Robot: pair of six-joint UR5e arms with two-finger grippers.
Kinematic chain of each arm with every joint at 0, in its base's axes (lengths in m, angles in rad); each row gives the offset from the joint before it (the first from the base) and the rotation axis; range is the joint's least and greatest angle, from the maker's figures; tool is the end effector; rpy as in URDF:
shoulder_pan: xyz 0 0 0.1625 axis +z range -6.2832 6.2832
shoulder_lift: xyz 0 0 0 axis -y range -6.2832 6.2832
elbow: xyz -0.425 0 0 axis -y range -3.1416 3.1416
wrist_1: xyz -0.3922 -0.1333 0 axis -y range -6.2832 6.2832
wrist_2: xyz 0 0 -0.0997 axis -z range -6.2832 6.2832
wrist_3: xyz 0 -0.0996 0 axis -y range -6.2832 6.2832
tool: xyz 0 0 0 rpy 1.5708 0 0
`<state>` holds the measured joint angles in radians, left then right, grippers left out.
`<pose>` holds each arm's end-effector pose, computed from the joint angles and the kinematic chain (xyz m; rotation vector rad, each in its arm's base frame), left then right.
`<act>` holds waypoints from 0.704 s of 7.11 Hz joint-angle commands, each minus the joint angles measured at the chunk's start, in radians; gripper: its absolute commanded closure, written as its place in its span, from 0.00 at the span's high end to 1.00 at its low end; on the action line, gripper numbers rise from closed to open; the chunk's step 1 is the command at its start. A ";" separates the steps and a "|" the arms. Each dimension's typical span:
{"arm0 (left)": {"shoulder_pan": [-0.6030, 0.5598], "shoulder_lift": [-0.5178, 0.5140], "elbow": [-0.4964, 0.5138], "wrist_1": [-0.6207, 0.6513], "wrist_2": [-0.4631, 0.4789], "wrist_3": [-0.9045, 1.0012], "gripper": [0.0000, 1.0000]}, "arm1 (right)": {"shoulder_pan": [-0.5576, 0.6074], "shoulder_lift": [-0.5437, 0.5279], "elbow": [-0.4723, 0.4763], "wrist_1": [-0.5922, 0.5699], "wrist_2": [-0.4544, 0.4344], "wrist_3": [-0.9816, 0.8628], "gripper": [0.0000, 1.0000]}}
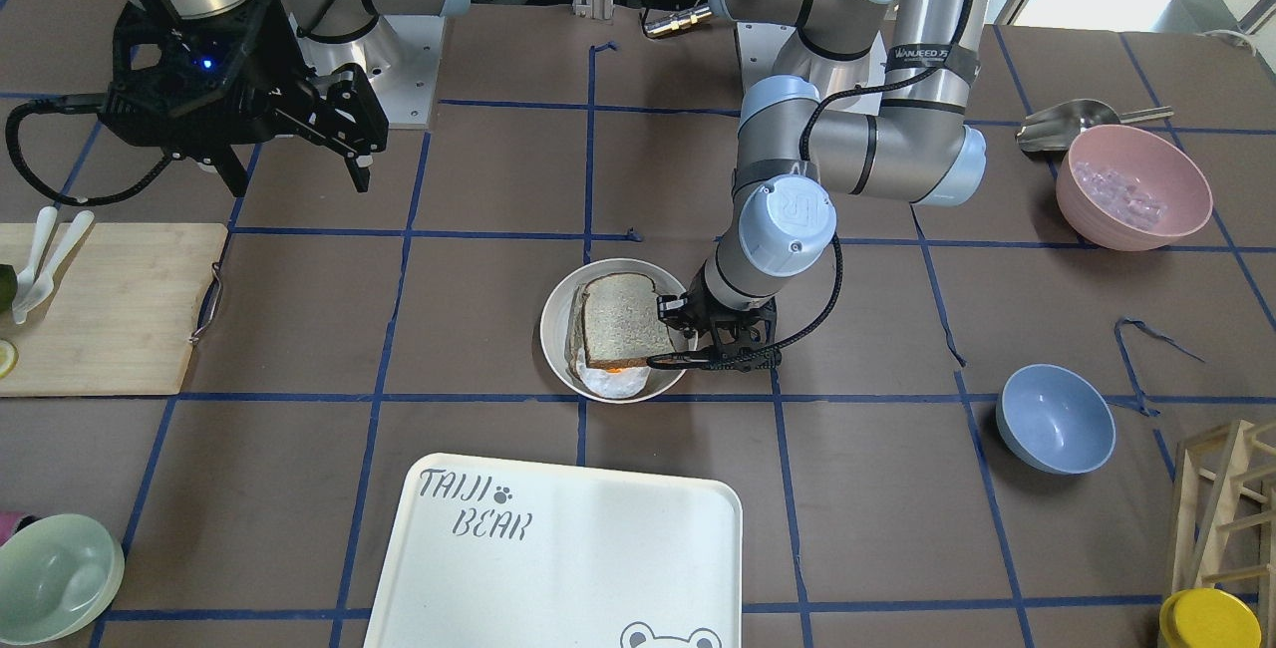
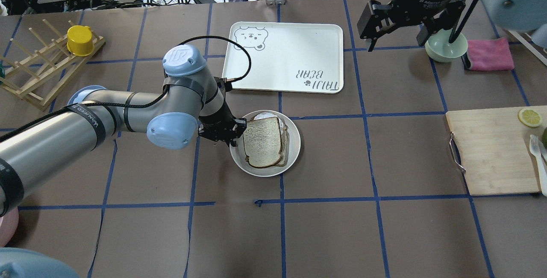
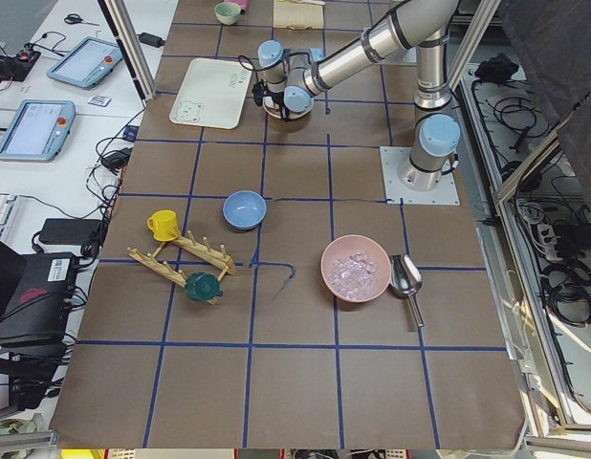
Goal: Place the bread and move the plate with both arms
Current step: 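Lower the left gripper to the plate rim and grip it, then slide the plate with the left gripper onto the bear-printed tray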
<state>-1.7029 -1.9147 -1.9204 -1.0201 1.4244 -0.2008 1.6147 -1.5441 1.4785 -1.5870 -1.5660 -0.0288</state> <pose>-0.2163 -0.5055 0.2002 0.1192 -3.0086 -0.2490 0.1560 -0.5038 0.5219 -0.1142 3.1315 -0.1282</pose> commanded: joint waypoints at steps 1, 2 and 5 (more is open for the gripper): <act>0.040 0.026 0.128 -0.178 -0.002 0.015 0.00 | -0.001 -0.001 0.000 -0.002 0.000 -0.003 1.00; 0.061 0.037 0.179 -0.261 -0.001 0.097 0.00 | -0.009 -0.001 0.000 -0.001 0.000 -0.005 1.00; 0.078 -0.002 0.251 -0.220 -0.005 0.171 0.00 | -0.047 -0.005 0.000 0.010 0.012 -0.003 1.00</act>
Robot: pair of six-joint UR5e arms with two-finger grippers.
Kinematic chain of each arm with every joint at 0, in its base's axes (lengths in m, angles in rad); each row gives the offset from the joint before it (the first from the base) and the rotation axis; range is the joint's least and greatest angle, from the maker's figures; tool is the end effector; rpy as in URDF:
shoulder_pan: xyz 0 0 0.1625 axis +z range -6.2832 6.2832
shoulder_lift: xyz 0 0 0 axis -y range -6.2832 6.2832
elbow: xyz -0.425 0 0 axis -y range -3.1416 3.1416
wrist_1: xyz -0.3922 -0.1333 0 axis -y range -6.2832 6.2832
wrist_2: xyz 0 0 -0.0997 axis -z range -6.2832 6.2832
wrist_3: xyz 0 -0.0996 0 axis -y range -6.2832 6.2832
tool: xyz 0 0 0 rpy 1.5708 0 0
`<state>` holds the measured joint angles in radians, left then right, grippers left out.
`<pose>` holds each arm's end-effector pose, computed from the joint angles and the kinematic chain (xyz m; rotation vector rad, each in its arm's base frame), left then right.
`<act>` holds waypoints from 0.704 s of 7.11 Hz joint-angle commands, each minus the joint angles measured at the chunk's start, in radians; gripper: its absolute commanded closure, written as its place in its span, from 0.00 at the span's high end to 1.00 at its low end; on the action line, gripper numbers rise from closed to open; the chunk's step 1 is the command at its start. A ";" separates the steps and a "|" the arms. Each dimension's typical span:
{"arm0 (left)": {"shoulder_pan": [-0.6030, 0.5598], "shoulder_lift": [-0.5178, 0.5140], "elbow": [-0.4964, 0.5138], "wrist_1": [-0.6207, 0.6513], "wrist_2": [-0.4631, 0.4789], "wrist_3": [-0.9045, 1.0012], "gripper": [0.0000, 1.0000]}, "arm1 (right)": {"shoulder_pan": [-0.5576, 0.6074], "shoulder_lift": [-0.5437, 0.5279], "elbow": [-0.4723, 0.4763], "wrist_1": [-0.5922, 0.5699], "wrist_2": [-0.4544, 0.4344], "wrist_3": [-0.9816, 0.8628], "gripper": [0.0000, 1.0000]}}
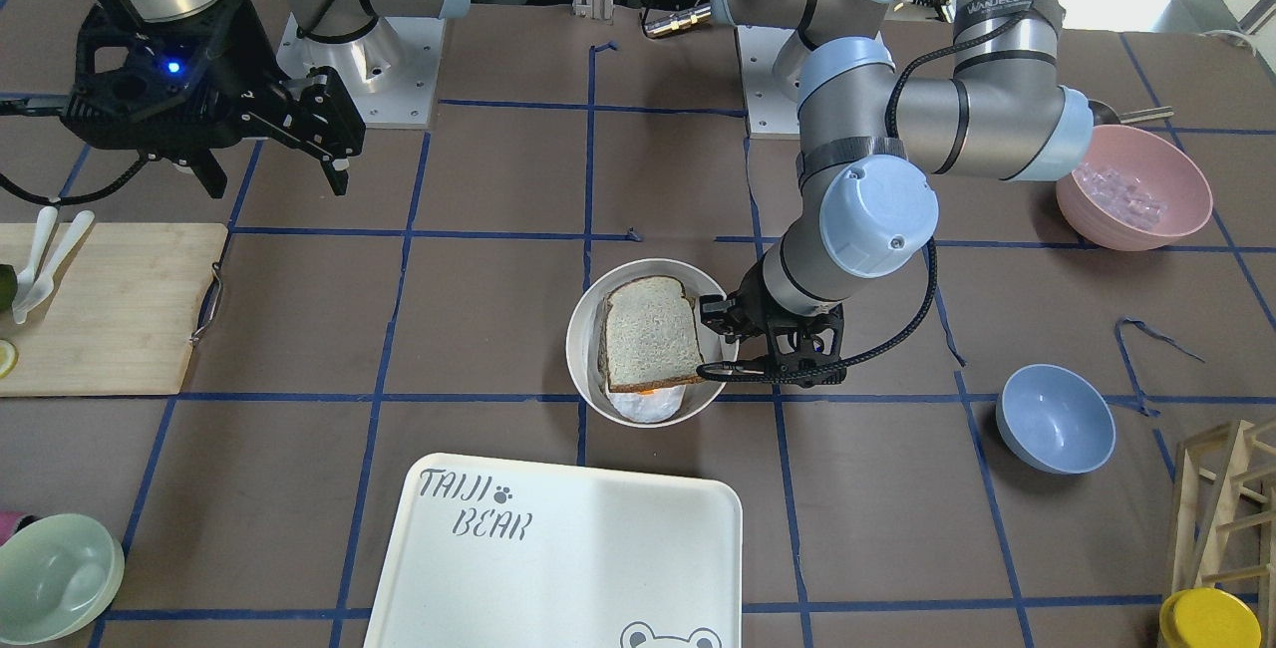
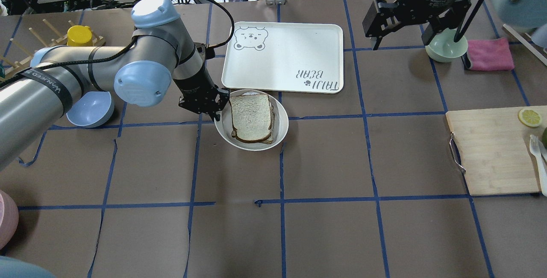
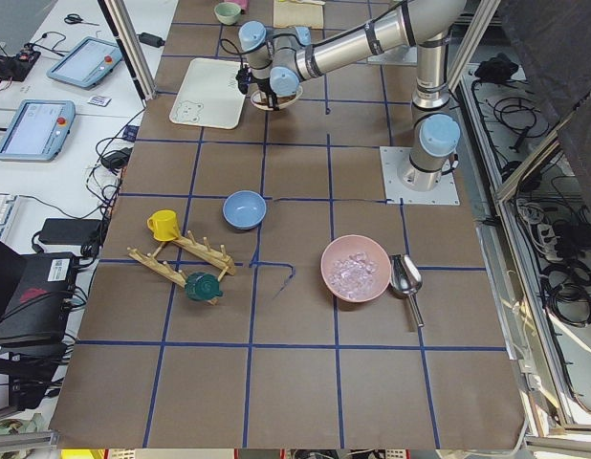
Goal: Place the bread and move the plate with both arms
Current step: 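Slide the plate with the left gripper onto the bear-printed tray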
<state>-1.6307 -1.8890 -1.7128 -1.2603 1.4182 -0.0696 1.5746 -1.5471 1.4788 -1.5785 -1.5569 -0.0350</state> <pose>-0.1822 -0.5584 0.2798 0.0316 -2.9898 -0.2385 0.1366 -0.5078 0.5224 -0.0615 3.1260 -0.1192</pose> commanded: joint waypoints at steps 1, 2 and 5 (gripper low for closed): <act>0.008 -0.077 0.127 0.021 -0.002 0.139 0.00 | -0.001 -0.005 0.000 -0.003 0.004 0.006 1.00; 0.008 -0.140 0.218 0.022 -0.037 0.146 0.00 | 0.001 -0.007 0.000 -0.003 0.005 0.010 1.00; 0.008 -0.371 0.489 0.036 -0.086 0.172 0.00 | 0.007 -0.007 0.000 -0.002 0.006 0.010 1.00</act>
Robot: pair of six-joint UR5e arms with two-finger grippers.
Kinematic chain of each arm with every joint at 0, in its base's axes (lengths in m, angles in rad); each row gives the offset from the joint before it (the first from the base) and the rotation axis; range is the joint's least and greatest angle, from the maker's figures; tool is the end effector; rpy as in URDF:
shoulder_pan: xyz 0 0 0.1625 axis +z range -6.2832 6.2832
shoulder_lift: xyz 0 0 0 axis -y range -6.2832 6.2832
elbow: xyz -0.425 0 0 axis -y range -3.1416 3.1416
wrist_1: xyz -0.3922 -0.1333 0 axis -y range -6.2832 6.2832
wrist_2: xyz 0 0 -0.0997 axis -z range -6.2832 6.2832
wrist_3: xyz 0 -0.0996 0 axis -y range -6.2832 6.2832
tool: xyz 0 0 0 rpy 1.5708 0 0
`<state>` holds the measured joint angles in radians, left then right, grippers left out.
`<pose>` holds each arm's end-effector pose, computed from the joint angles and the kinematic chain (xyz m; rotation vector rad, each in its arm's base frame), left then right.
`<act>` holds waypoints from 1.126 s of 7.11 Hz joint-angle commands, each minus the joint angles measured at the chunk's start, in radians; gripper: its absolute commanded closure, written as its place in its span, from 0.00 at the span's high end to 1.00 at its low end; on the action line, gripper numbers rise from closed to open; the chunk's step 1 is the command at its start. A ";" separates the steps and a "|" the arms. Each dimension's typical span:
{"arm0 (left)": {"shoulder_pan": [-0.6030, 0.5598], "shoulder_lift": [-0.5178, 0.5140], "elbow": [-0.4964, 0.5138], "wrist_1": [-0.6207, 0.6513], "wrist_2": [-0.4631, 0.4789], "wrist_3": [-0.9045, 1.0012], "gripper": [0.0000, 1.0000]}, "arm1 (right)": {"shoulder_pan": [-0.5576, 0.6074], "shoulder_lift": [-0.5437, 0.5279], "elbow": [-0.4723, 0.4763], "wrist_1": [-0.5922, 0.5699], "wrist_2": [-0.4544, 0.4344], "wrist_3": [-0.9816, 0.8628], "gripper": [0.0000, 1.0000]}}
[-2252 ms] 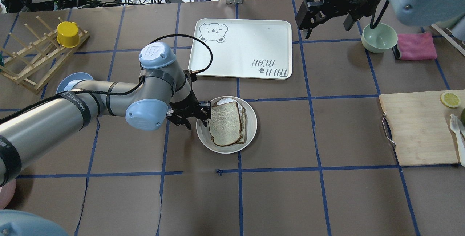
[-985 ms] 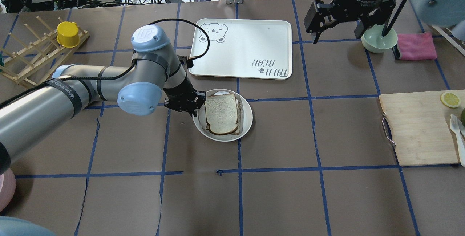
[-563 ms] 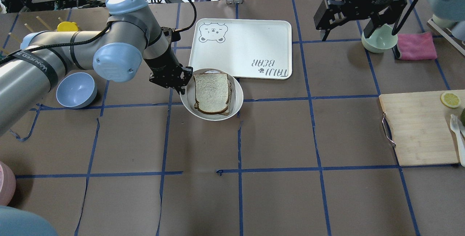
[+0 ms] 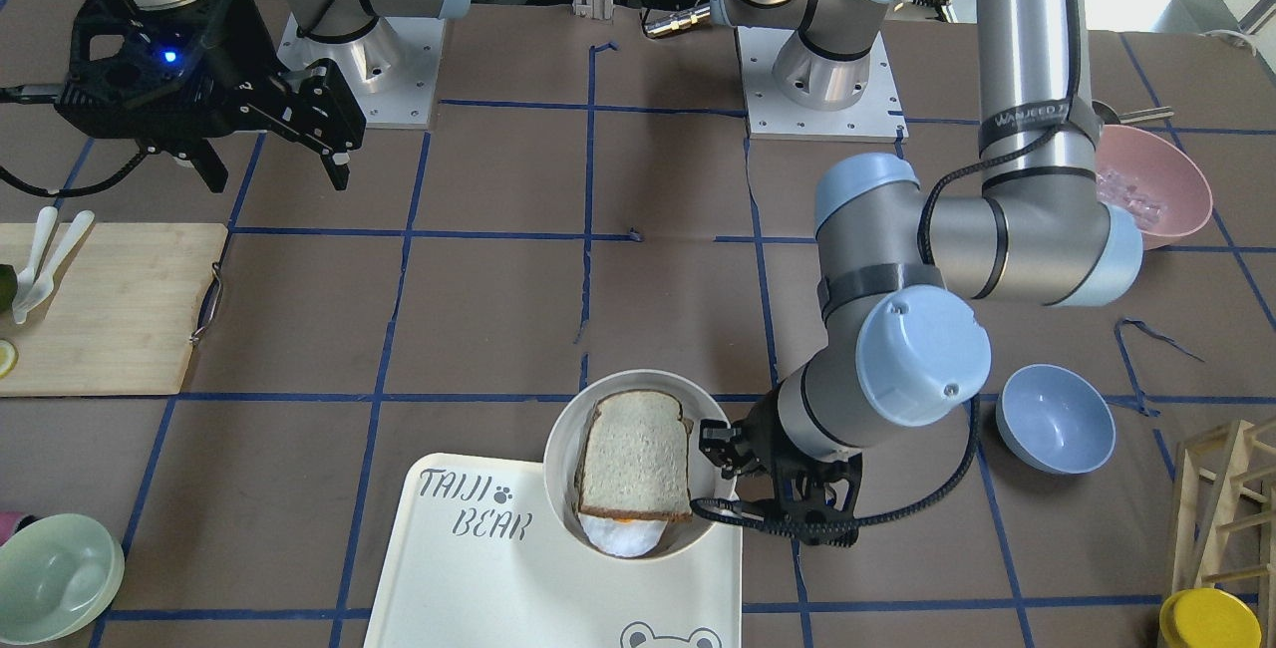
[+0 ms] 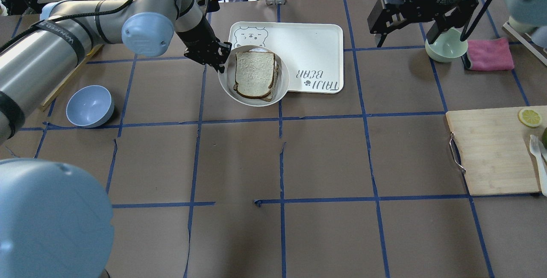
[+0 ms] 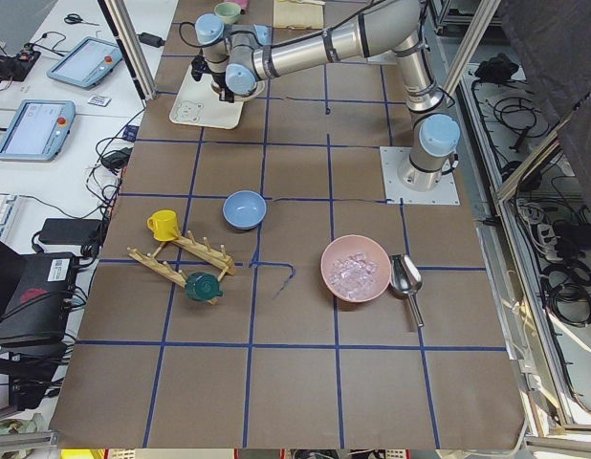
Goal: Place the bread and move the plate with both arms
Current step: 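Slide the plate with the left gripper onto the bear-printed tray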
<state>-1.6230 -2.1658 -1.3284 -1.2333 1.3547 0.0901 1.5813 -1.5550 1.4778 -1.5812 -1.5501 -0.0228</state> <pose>-0.1912 -0.6955 0.2802 -0.2056 -2.9180 -0.0161 0.1407 -0.5043 0.5272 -0.0533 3.1180 -0.1369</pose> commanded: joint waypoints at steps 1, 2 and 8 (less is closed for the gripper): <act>0.000 -0.170 0.183 0.041 -0.075 0.029 0.00 | 0.000 0.001 0.009 0.000 0.001 -0.003 1.00; 0.000 -0.228 0.245 0.046 -0.092 0.030 0.00 | -0.003 0.001 0.015 0.000 -0.001 -0.005 1.00; -0.034 -0.281 0.261 0.109 -0.184 0.000 1.00 | -0.004 0.003 0.015 0.001 -0.001 -0.008 1.00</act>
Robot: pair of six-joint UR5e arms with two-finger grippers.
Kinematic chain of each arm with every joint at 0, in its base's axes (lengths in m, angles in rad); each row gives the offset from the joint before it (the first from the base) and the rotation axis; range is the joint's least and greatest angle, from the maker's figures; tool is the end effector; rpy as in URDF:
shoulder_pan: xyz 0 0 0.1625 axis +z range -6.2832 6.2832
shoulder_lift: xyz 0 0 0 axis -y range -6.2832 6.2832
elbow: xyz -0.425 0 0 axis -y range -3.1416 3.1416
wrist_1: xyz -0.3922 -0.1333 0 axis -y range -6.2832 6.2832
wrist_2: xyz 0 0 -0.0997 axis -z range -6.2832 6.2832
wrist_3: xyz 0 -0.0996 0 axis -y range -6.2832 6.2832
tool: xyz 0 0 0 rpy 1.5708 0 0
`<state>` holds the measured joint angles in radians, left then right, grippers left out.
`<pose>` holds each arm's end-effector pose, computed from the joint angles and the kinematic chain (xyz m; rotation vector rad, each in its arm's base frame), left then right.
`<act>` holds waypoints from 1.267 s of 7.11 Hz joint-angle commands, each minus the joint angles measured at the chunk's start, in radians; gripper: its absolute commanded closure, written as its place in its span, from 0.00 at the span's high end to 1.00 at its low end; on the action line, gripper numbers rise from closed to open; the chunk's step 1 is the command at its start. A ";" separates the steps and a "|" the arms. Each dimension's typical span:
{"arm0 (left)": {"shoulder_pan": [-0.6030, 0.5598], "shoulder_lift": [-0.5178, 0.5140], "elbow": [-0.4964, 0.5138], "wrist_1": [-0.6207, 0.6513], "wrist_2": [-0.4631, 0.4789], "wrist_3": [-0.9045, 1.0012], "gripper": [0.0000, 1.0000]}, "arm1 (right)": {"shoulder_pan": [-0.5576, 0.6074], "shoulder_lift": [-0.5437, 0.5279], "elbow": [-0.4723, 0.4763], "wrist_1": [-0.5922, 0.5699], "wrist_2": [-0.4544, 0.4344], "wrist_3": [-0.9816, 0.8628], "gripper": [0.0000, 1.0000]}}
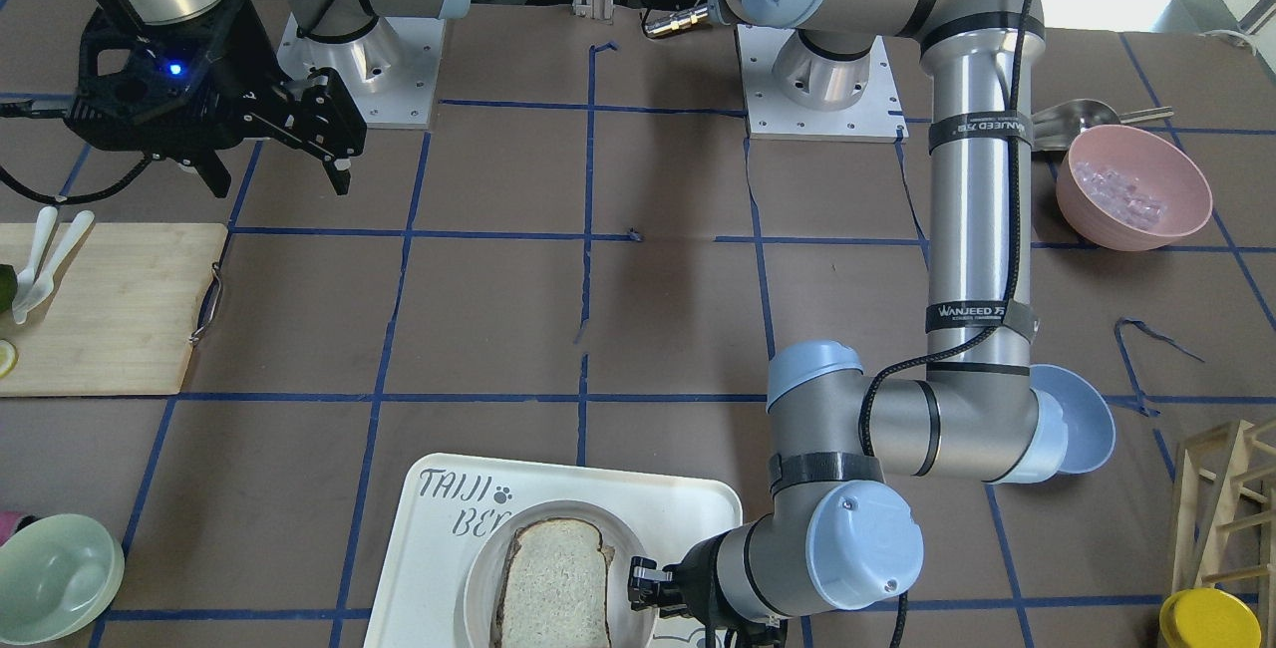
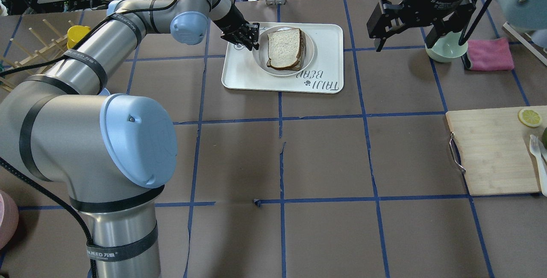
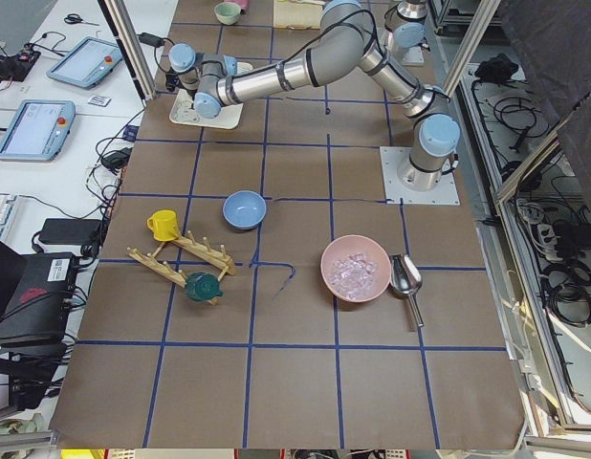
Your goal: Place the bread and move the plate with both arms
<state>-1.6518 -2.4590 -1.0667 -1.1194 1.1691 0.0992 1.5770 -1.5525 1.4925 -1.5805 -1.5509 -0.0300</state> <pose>-0.2363 -0.7825 0.1989 -0.2651 -2.7262 0.0973 0.1384 -0.5048 0.5186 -0.0576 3.1201 -0.1092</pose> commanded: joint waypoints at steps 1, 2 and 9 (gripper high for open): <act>-0.002 0.041 -0.006 -0.049 0.007 -0.009 1.00 | 0.000 0.000 0.002 0.002 0.000 -0.001 1.00; 0.001 0.081 -0.007 -0.112 0.120 -0.009 1.00 | 0.000 0.000 0.002 0.002 0.000 -0.002 1.00; 0.098 0.524 -0.136 -0.649 0.294 -0.021 1.00 | 0.005 0.000 0.009 -0.039 -0.003 0.010 1.00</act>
<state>-1.5753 -2.0209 -1.1471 -1.6864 1.4640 0.0895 1.5797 -1.5530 1.5006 -1.5908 -1.5507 -0.0251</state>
